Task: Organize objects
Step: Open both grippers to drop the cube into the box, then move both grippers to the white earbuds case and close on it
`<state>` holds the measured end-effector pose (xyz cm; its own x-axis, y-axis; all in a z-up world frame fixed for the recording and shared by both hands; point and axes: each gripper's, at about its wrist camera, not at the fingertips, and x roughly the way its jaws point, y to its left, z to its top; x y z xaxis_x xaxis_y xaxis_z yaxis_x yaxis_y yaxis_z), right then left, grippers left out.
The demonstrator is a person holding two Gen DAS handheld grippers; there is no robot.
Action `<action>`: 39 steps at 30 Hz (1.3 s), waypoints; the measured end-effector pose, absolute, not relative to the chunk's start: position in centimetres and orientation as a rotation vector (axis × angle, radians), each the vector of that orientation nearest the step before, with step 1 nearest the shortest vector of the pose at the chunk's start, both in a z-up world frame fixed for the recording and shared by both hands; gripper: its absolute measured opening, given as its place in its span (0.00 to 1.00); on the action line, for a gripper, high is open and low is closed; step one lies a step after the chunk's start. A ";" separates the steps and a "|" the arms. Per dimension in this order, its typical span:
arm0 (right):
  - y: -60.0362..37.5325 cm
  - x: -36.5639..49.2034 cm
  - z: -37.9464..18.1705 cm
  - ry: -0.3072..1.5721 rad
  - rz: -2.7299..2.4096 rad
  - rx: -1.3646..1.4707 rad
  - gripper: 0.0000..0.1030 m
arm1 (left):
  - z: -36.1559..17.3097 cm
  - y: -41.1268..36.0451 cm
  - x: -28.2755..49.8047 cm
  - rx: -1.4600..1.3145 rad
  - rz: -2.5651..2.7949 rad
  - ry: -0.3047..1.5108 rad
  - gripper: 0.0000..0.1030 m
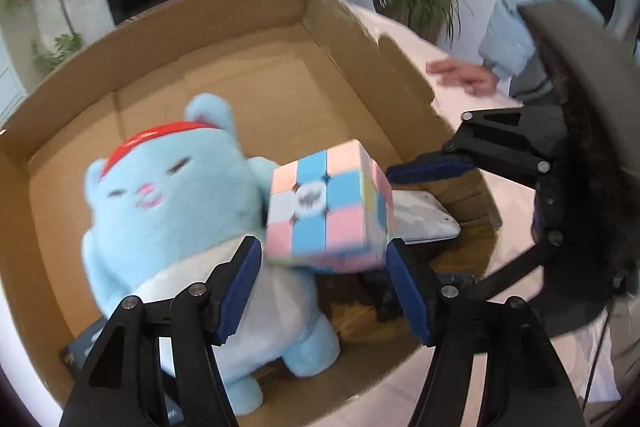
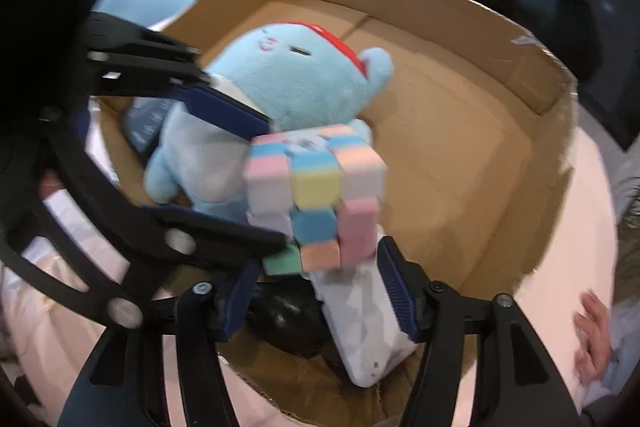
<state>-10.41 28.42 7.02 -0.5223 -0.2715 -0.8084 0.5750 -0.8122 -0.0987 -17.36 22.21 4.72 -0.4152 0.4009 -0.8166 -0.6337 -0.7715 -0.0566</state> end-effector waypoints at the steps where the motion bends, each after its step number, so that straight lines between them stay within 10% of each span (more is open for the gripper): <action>1: 28.5 -9.9 7.2 0.499 -2.361 1.146 0.67 | 5.4 21.2 -16.6 -1.144 2.217 0.322 0.62; 6: 29.2 -5.8 10.0 0.415 -2.430 1.096 0.77 | 7.3 12.8 -11.0 -1.138 2.400 0.182 0.91; 22: 12.3 2.3 2.3 0.406 -1.920 1.046 0.80 | -6.4 -2.3 -0.6 -1.301 2.518 0.260 0.90; 35: 7.1 3.4 0.1 0.586 -1.772 0.966 0.71 | -7.0 -5.6 -2.0 -1.398 2.408 0.045 0.40; 39: 5.0 3.4 -1.4 0.675 -1.727 0.952 0.65 | -7.1 -6.3 -2.1 -1.394 2.391 -0.010 0.40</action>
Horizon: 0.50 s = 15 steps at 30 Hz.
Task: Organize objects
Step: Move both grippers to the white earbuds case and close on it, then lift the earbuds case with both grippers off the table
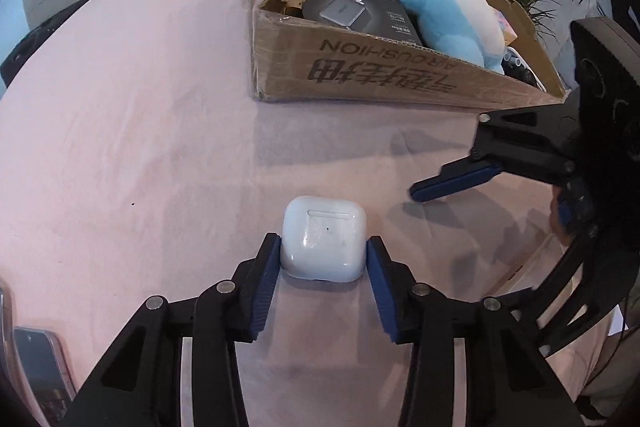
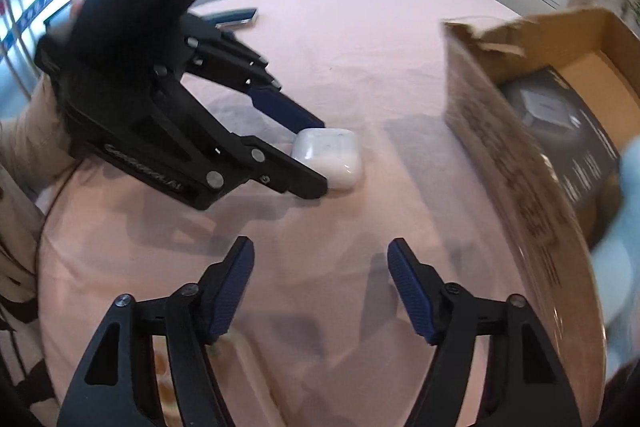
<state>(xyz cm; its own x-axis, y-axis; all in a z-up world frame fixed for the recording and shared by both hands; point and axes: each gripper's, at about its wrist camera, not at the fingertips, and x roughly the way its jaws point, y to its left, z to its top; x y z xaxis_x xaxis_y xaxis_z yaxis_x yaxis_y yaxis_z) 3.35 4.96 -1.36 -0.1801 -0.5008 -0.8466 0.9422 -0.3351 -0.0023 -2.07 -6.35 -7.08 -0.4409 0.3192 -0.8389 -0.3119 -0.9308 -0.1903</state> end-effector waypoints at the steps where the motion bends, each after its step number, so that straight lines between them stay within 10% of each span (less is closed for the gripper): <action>1: 4.8 3.3 -1.6 0.707 -1.726 0.938 0.65 | -7.1 -6.4 -2.0 -1.392 2.391 -0.009 0.40; 15: 2.2 2.7 -2.2 0.744 -1.701 0.922 0.45 | -7.2 -5.8 -1.0 -1.395 2.320 0.002 0.40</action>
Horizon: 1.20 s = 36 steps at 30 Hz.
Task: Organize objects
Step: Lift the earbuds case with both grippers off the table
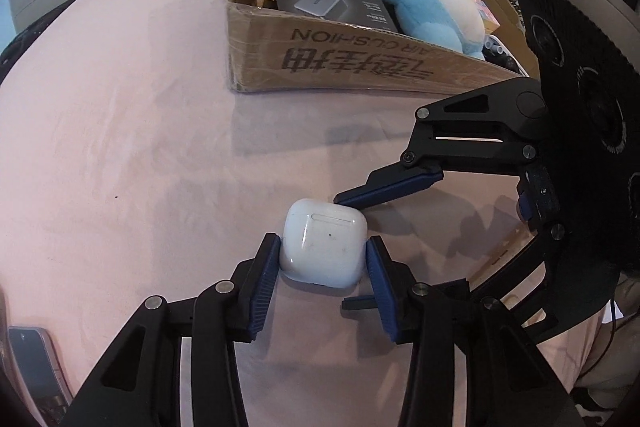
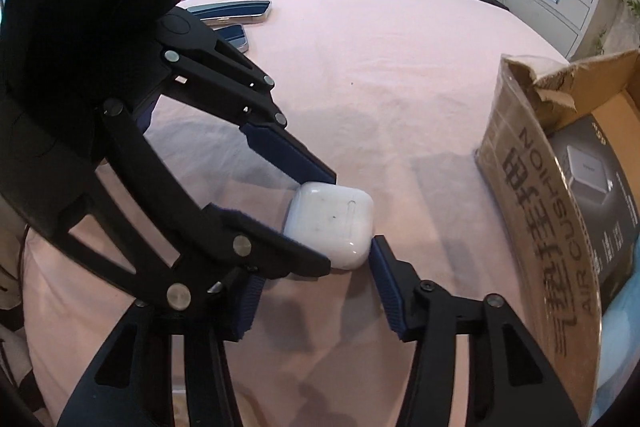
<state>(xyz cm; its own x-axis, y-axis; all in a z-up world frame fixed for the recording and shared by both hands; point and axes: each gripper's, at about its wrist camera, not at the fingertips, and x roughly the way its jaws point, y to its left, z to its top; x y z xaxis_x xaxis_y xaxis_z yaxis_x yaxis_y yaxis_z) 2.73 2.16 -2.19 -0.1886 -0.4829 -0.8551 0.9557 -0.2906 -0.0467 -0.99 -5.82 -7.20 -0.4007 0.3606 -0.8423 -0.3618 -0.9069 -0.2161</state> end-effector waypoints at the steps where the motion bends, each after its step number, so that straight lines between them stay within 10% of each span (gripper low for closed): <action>1: 2.6 3.2 -2.1 0.744 -1.699 0.925 0.44 | -7.2 -5.7 -0.8 -1.392 2.315 0.008 0.40; 36: 2.3 3.5 -2.1 0.681 -1.737 0.932 0.41 | -7.1 -7.1 0.7 -1.369 2.322 -0.026 0.39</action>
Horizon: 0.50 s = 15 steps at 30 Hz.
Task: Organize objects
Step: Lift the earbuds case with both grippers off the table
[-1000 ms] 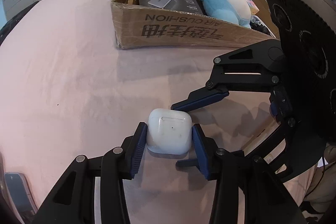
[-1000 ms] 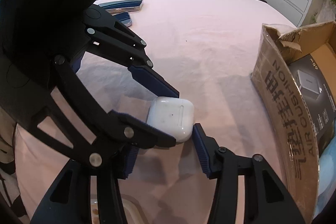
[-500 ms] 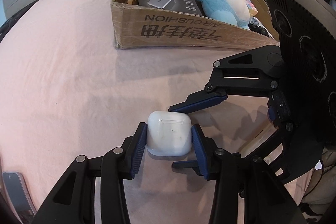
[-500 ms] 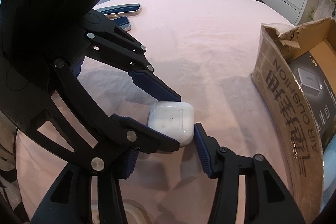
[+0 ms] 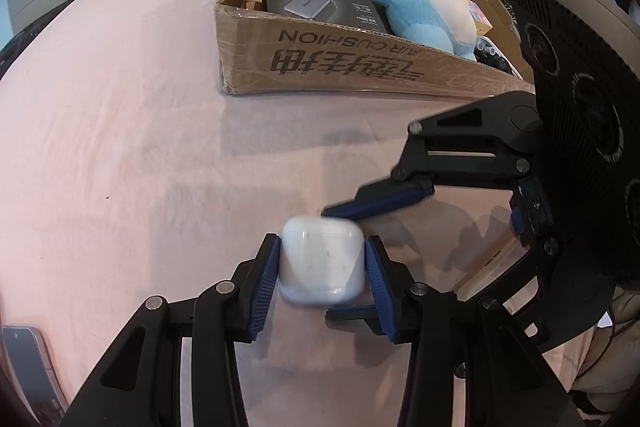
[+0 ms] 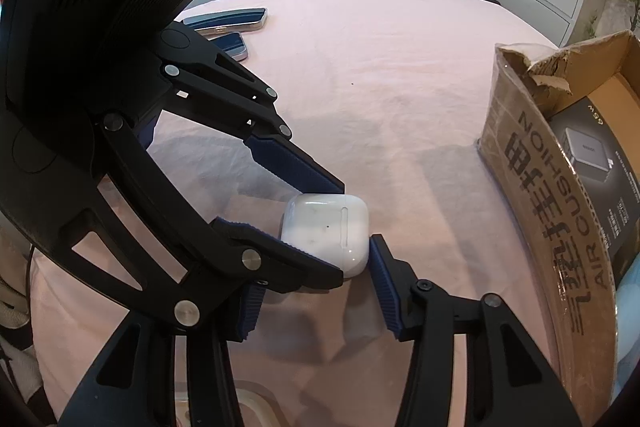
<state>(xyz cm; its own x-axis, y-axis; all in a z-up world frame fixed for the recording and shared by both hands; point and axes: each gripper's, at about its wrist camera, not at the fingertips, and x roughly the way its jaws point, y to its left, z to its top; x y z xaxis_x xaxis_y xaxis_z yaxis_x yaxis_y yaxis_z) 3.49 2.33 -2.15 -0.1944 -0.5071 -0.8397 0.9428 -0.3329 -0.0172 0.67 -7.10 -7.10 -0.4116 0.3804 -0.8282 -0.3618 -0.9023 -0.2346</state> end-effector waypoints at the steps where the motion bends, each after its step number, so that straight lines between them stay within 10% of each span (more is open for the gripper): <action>1: 2.2 3.6 -2.1 0.683 -1.733 0.932 0.41 | -7.1 -7.2 0.7 -1.372 2.322 -0.025 0.39; 15: 3.7 3.7 0.5 0.677 -1.757 0.923 0.40 | -3.0 -2.4 0.7 -1.355 2.333 0.114 0.39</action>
<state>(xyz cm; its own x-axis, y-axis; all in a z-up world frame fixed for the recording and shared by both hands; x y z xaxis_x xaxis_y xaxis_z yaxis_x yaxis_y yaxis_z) 3.69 3.66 0.45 -0.2116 -0.5108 -0.8332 0.9380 -0.3457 -0.0262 0.68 -2.43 -2.98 -0.4248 0.3284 -0.8436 -0.4089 -0.9010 -0.1449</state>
